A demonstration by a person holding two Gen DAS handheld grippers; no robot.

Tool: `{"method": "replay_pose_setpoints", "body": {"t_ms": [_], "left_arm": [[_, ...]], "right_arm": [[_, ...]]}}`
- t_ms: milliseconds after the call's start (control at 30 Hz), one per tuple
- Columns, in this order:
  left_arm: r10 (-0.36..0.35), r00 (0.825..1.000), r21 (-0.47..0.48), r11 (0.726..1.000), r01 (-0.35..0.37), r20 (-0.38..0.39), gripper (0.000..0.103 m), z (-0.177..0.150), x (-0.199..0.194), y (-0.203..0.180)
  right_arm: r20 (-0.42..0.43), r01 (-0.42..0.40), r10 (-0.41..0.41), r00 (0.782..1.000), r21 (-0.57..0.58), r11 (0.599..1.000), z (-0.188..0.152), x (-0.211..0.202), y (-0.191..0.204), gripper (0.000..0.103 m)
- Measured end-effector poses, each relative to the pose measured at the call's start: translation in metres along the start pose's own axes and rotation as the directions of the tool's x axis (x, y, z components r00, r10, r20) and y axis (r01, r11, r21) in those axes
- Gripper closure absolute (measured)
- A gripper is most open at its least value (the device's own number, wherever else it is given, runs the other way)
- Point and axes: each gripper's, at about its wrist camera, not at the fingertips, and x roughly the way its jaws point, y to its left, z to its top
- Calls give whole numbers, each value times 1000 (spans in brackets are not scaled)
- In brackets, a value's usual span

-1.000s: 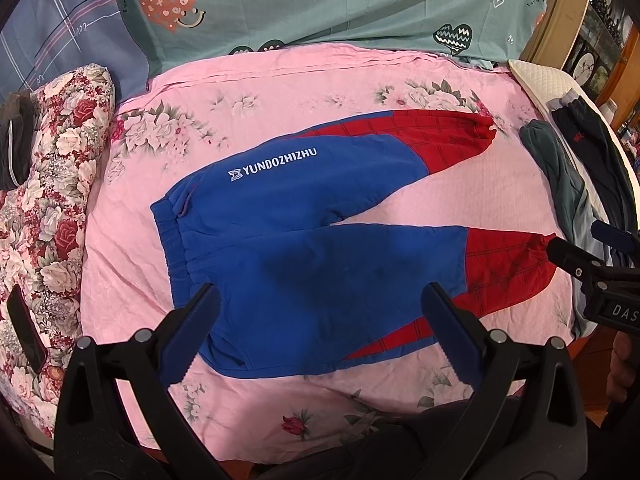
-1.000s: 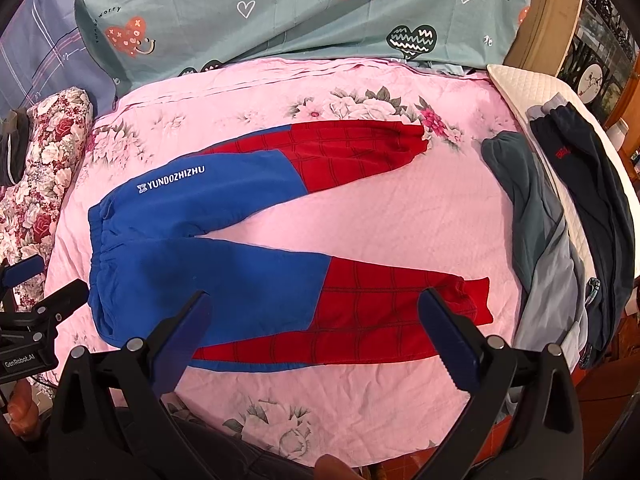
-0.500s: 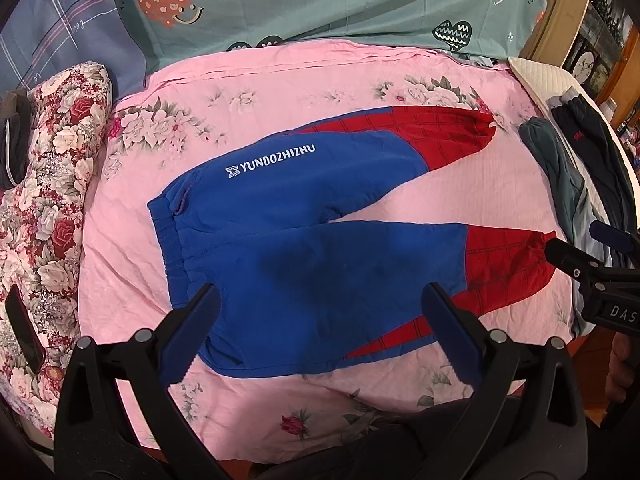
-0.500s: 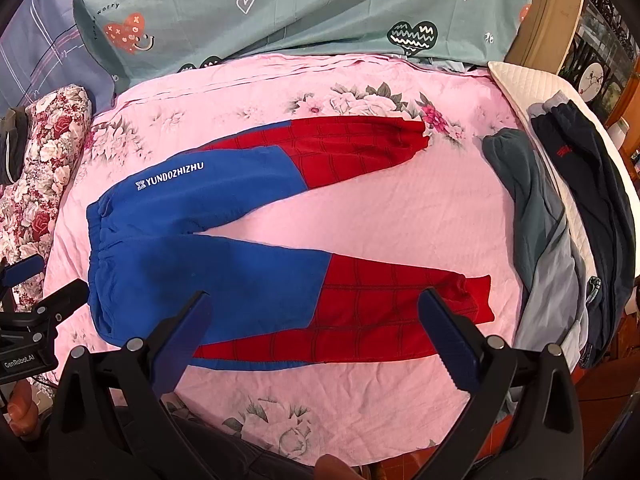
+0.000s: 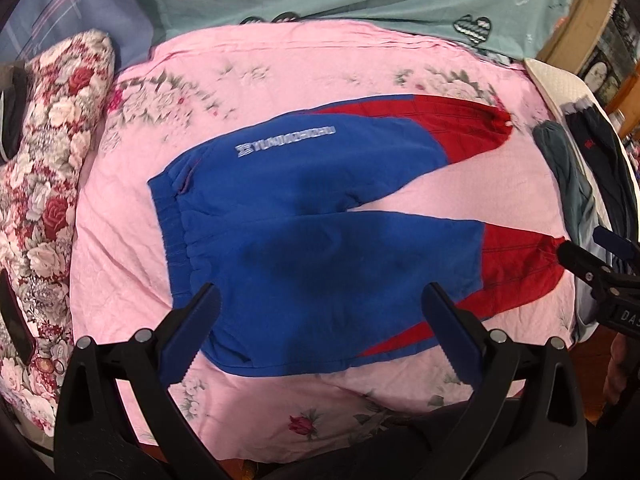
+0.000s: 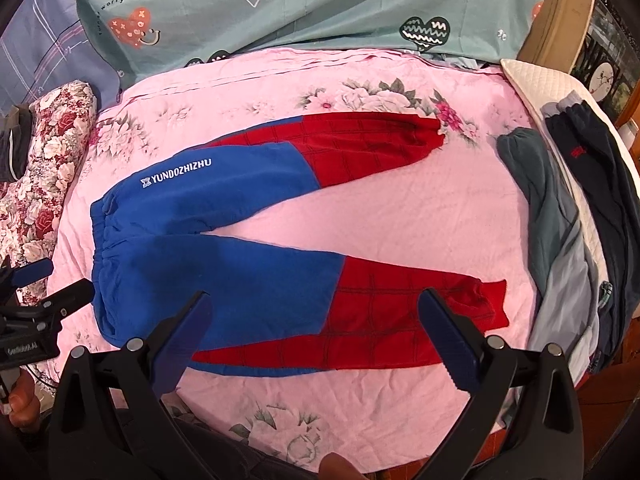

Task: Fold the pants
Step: 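Grasp the waistband with the left tool while the right tool grasps the leg hems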

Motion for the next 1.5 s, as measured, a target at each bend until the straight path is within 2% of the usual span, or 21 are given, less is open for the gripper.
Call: {"method": "replay_pose_setpoints", "body": {"t_ms": [100,167,200,300,400,467,533,600,667,800,1000,1067,1167,1233,1267,1333,1367,1400,1433,1467,1500], "left_arm": [[46,999,-39,998,-46,-8,2,10,12,39],[78,997,-56,995,-79,-19,2,20,21,69],[89,996,-64,994,-90,-25,2,26,26,87],[99,995,-85,991,-101,-28,6,41,38,136],[88,995,-80,993,-91,-38,17,61,59,176],[55,997,-74,996,-59,-52,31,74,75,196],[7,998,-63,998,-11,-67,38,86,92,210],[-40,996,-46,998,36,-83,48,95,108,219],[-76,991,-29,997,73,-107,59,103,125,224],[-130,980,5,991,133,-152,65,116,153,230],[-209,954,46,974,223,-213,66,135,181,240],[-217,950,60,970,236,-227,63,141,187,241],[-218,942,96,964,249,-256,52,149,197,239],[-230,930,113,956,271,-286,52,153,204,235],[-234,925,120,953,280,-301,54,156,208,232],[-245,913,127,946,299,-326,57,160,215,227],[-241,914,135,945,298,-328,62,160,216,225],[-247,909,139,941,308,-336,70,162,217,223],[-271,898,133,934,333,-347,86,161,217,220],[-291,889,128,927,354,-353,88,162,216,218],[-280,893,144,927,347,-351,90,162,215,215]], "right_arm": [[-24,-62,59,998,-141,988,3,20,24,1],[-91,-83,58,994,-292,953,3,40,50,1],[-143,-129,82,986,-361,924,5,52,63,1],[-219,-254,179,959,-385,887,24,67,83,1],[-284,-313,215,934,-367,876,58,86,99,1],[-274,-332,237,932,-380,864,80,94,109,3],[-261,-325,227,938,-441,836,106,107,127,21],[-247,-306,203,948,-521,797,129,124,146,43],[-241,-277,161,957,-597,753,156,152,161,56],[-303,-297,117,946,-660,690,190,206,172,77],[-388,-338,55,920,-716,611,220,274,179,80],[-411,-360,48,910,-728,583,222,282,179,78],[-427,-377,34,904,-756,535,221,288,181,75],[-419,-377,32,907,-778,503,218,287,182,74],[-414,-373,28,910,-786,493,217,286,182,75],[-409,-369,18,912,-804,465,212,282,183,84],[-395,-356,6,919,-822,443,208,279,184,95],[-380,-343,0,925,-837,427,199,276,190,100],[-369,-335,-5,930,-850,407,194,271,191,103],[-367,-337,2,930,-850,405,192,266,190,102],[-360,-334,18,933,-847,413,191,257,187,103]]}}
